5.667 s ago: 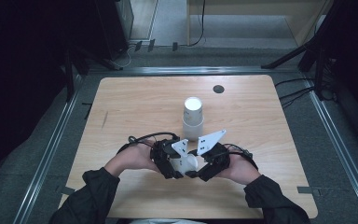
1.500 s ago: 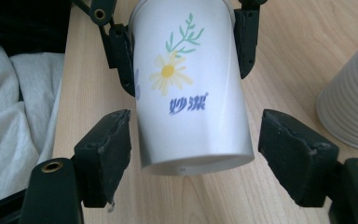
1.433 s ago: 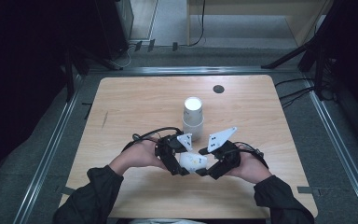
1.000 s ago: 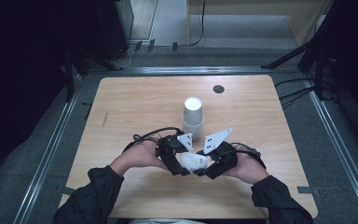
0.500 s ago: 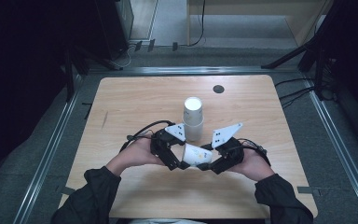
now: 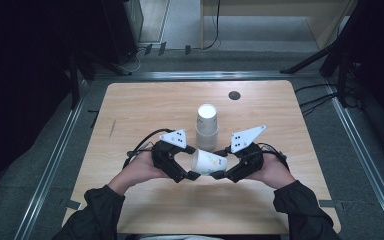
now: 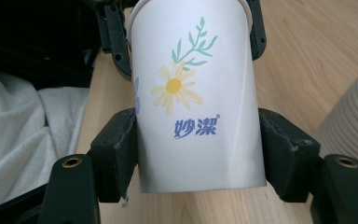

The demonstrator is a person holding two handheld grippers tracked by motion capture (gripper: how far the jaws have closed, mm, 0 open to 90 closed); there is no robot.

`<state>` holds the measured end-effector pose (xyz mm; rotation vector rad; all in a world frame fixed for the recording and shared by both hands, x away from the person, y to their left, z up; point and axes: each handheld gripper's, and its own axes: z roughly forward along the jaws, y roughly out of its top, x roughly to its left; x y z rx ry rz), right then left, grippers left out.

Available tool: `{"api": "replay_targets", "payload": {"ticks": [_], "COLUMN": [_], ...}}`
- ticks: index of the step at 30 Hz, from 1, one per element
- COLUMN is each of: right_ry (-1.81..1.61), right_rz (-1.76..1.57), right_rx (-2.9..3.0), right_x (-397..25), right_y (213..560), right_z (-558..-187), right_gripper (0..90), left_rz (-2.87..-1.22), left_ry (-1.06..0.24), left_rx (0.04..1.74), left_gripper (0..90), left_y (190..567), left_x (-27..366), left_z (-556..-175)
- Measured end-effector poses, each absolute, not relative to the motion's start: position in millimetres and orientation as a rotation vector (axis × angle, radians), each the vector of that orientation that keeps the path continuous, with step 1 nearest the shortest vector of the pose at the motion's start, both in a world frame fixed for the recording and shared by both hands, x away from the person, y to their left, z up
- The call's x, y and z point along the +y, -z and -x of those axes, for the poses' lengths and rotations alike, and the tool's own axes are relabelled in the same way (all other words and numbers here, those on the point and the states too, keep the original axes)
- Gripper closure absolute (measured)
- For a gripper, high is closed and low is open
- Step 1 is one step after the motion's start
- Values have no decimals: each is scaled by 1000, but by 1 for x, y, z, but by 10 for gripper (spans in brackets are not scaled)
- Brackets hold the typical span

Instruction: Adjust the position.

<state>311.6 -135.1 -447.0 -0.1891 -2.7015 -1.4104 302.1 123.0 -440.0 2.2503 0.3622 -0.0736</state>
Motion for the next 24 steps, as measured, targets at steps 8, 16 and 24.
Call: {"api": "replay_targets", "payload": {"ticks": [8, 16, 24], "right_ry": [1430, 1398, 1373], "right_rz": [144, 110, 132], "right_rx": [-2644, -2628, -2645], "right_x": [-126, -116, -115], "right_y": [445, 445, 448], "right_z": [-314, -317, -318], "right_gripper": [341, 341, 252], "left_rz": [-2153, -2140, -2203], "left_ry": [93, 78, 91], "left_rx": [405, 387, 372], "left_gripper": [132, 238, 264], "left_y": [438, 436, 433], "left_x": [129, 135, 138], "left_z": [-298, -291, -292]}}
